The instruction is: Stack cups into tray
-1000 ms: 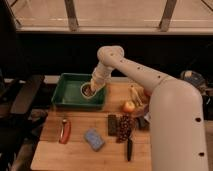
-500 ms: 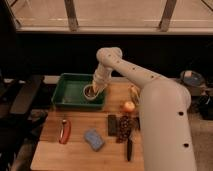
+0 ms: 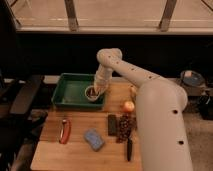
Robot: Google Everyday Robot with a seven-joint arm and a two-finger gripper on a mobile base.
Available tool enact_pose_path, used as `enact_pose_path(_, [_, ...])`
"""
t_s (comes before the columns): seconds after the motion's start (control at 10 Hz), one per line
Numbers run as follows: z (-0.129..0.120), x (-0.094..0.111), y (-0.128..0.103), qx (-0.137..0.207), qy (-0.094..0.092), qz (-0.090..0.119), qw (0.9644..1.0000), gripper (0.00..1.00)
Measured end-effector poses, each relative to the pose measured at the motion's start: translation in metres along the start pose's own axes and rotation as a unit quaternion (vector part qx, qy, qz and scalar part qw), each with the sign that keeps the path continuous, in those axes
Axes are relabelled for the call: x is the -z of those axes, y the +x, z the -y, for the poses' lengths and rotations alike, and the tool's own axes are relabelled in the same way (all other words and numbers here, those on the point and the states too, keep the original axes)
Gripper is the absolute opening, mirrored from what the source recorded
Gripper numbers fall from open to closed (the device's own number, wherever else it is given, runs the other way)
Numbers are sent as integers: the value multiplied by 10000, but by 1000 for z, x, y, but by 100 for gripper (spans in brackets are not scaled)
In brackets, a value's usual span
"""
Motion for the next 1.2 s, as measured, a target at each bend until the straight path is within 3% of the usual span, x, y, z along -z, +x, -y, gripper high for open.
enact_pose_path(0.3, [-2, 2, 0, 7, -1, -19, 10000, 67])
enact_pose_path(0.5, [-3, 3, 0, 26, 3, -39, 10000, 79])
enact_pose_path(1.0, [-8, 18, -5, 79, -20, 59, 9999, 80])
enact_pose_path(1.2, [-8, 39, -11, 75, -55, 290, 9995, 80])
